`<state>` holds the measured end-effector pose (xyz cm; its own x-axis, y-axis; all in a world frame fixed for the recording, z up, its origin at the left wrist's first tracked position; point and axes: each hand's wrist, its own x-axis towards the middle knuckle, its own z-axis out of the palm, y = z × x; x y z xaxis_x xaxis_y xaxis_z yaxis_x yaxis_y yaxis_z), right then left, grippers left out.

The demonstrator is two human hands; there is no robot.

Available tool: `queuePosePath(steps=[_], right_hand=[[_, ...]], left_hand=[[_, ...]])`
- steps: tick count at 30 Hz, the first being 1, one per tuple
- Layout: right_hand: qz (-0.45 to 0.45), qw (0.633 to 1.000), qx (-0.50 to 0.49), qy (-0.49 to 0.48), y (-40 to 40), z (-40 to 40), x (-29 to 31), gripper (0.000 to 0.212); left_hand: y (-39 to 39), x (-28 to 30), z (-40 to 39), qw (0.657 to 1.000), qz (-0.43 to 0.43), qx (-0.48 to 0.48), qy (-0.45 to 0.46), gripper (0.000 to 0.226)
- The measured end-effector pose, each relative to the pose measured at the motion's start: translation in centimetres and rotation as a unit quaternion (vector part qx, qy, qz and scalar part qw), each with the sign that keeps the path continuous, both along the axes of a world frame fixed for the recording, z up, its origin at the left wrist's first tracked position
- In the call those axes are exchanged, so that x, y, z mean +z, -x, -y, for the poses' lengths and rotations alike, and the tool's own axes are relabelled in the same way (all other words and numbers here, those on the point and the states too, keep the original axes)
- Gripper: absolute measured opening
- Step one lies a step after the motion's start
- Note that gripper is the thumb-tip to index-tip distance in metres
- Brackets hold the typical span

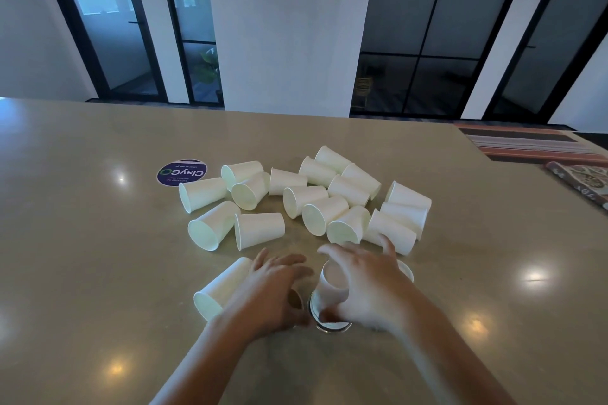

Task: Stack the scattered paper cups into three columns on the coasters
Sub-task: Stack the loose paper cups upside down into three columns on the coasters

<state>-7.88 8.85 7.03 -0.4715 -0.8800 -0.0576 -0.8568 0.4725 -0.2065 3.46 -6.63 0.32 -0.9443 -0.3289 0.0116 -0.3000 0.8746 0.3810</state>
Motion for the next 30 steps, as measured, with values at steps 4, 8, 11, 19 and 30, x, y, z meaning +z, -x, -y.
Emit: queuePosePath(steps=[4,8,11,19,30], right_hand=[[-0.013,0.998,0.026,0.049,-0.6,0.5,1.3,0.089],[-0.018,0.996,0.065,0.059,-1.5,2.1,1.5,0.075],[-0.019,0.994,0.1,0.032,-2.5,4.0,1.0,0.07],[-0.023,0.99,0.138,0.015,-4.0,7.7,-0.5,0.078],[0.347,0.905,0.017,0.245,-2.0,7.2,0.4,0.041]], left_hand=[[-2.8,2.7,2.2,0.991,-0.088,0.101,-0.013,0.059],[-6.0,4.0,4.2,0.982,0.006,0.189,0.003,0.092],[-8.1,3.5,4.7,0.978,0.073,0.191,-0.04,0.124],[-11.1,1.4,5.3,0.962,-0.038,0.23,-0.145,0.086],[-8.5,4.6,7.3,0.897,-0.195,0.16,-0.363,0.093]])
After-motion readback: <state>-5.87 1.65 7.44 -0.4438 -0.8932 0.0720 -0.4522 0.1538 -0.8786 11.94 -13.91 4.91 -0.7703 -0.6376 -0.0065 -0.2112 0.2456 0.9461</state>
